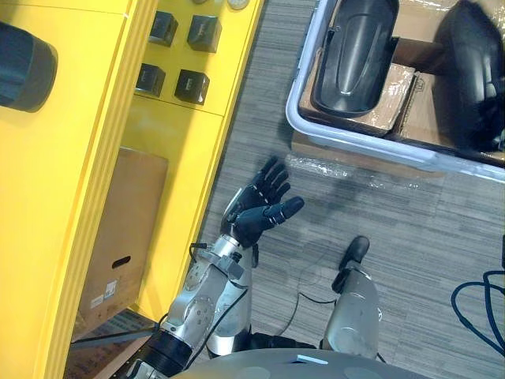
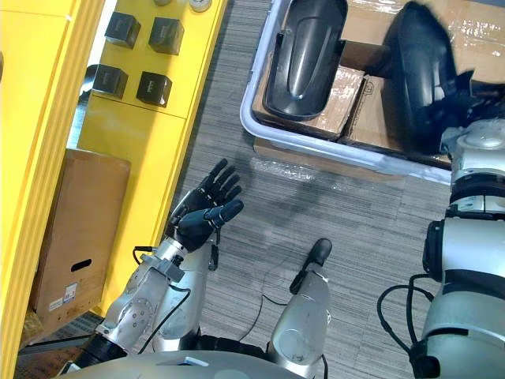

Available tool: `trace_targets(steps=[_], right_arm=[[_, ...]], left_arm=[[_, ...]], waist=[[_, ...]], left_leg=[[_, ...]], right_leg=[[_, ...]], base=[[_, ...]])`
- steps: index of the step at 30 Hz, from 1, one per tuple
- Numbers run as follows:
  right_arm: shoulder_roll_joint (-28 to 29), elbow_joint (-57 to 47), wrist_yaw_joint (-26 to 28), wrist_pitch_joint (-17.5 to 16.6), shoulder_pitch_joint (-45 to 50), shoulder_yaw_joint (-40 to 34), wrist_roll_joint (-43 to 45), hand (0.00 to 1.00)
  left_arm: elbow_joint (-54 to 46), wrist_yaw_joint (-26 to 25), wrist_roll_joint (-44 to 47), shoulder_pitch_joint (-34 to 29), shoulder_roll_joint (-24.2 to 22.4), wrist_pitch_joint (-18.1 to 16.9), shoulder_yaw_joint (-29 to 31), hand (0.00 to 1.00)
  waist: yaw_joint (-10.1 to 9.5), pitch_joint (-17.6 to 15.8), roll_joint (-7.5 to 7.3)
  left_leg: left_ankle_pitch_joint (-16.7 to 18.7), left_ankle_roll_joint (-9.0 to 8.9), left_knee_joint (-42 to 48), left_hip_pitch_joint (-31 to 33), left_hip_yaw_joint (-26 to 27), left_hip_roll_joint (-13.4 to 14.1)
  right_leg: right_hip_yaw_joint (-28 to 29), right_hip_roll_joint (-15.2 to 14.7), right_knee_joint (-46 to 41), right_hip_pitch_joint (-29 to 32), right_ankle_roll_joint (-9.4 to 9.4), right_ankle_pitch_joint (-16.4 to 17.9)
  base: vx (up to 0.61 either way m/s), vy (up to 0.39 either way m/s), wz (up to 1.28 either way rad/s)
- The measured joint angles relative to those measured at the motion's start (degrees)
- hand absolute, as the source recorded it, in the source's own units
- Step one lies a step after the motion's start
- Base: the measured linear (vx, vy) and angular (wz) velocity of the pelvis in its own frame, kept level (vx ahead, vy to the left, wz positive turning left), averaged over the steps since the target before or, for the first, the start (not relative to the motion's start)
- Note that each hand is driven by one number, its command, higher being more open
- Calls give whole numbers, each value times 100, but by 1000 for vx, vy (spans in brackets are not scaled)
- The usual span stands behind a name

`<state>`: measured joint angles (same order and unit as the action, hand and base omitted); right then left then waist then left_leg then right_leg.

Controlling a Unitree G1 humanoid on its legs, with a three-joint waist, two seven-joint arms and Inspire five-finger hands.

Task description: Walk over and take three plastic housings, then place them on the shelf

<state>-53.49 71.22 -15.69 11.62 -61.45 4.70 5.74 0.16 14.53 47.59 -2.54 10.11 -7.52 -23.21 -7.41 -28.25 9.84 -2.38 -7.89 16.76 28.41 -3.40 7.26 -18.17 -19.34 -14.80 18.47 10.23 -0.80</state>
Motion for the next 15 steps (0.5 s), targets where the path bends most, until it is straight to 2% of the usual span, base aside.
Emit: trace_targets(steps=[6, 10, 13, 15], right_arm=[[345, -8, -133, 539, -4, -210, -32, 0], [460, -190, -134, 687, 311, -376, -37, 0], [648, -460, -345, 725, 635, -479, -105, 0], [909, -1004, -588, 725, 1003, -661, -169, 0]], left_arm=[[-524, -27, -28, -293, 188, 9, 366, 100], [-826, -25, -48, -486, 295, 52, 526, 100], [-933, -16, -100, -516, 433, 146, 622, 100], [-943, 9, -193, -465, 524, 191, 634, 100]], waist=[[7, -23, -109], [60, -40, -239], [148, 45, -428], [204, 174, -603]], left_leg=[[-226, -41, -541, -538, 23, 39], [-501, -61, -1189, -1135, 121, 45], [-638, -73, -1626, -1528, 211, 64], [-734, -89, -1969, -1818, 326, 127]], right_leg=[[-17, 60, 183, -378, -50, 25], [-15, 81, 401, -742, -10, -7], [-3, 107, 540, -959, 39, -37], [45, 176, 671, -1076, 54, -56]], base=[[-8, -38, 2], [17, -36, -3], [74, -29, -8], [79, -35, -18]])
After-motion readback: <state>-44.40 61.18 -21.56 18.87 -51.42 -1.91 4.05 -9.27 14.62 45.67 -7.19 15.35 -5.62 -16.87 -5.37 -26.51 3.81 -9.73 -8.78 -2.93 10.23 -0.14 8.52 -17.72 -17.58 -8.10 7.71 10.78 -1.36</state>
